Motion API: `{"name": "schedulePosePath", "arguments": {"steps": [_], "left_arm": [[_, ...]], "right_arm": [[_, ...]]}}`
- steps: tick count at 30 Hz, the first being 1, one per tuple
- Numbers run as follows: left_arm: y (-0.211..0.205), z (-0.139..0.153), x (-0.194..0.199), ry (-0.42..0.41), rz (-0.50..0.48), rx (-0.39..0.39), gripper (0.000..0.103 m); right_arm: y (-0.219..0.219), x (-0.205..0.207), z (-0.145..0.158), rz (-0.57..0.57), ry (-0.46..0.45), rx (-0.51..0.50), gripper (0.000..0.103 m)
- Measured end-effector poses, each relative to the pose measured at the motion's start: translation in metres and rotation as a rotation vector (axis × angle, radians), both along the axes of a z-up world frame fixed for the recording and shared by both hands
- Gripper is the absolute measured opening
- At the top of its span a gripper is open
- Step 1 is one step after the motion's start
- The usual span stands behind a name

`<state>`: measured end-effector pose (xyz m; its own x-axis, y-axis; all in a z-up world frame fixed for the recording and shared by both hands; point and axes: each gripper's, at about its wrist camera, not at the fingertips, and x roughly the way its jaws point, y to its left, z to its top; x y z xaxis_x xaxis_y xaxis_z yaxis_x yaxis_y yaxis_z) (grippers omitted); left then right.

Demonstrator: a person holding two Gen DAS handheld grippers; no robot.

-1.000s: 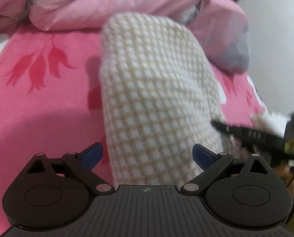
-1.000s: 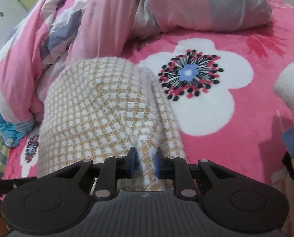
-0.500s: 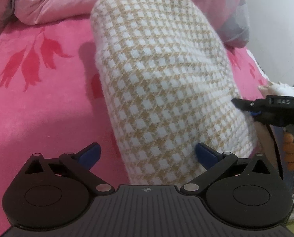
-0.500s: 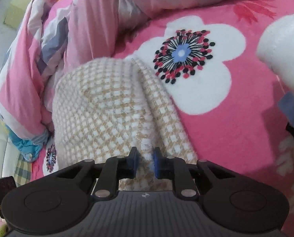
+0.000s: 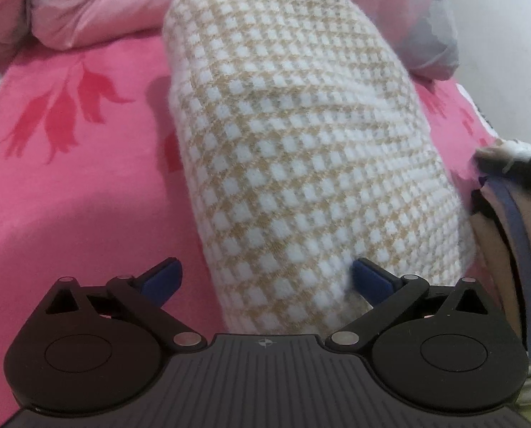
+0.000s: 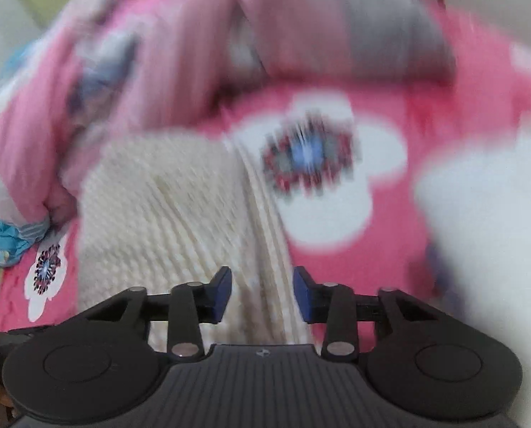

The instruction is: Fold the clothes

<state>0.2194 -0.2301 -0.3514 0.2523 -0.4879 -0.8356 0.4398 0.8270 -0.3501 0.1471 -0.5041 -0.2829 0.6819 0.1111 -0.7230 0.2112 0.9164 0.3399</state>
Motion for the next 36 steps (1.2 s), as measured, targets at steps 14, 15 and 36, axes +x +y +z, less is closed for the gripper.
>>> {"name": "schedulePosePath", "arguments": {"steps": [14,15,36], "left_arm": [[-0.002,-0.017,-0.018,0.003,0.113,-0.078,0.103],[0.0,-0.019,-0.019,0.008,0.124,-0.089,0.103],[0.008,-0.031,-0.015,-0.003,0.164,-0.172,0.103]], "right_arm": [[0.072,0.112,-0.071,0.264,0.072,-0.362,0.0],[0.074,0.11,-0.056,0.261,0.06,-0.365,0.0],[0.154,0.168,-0.018,0.618,-0.202,-0.248,0.0]]}}
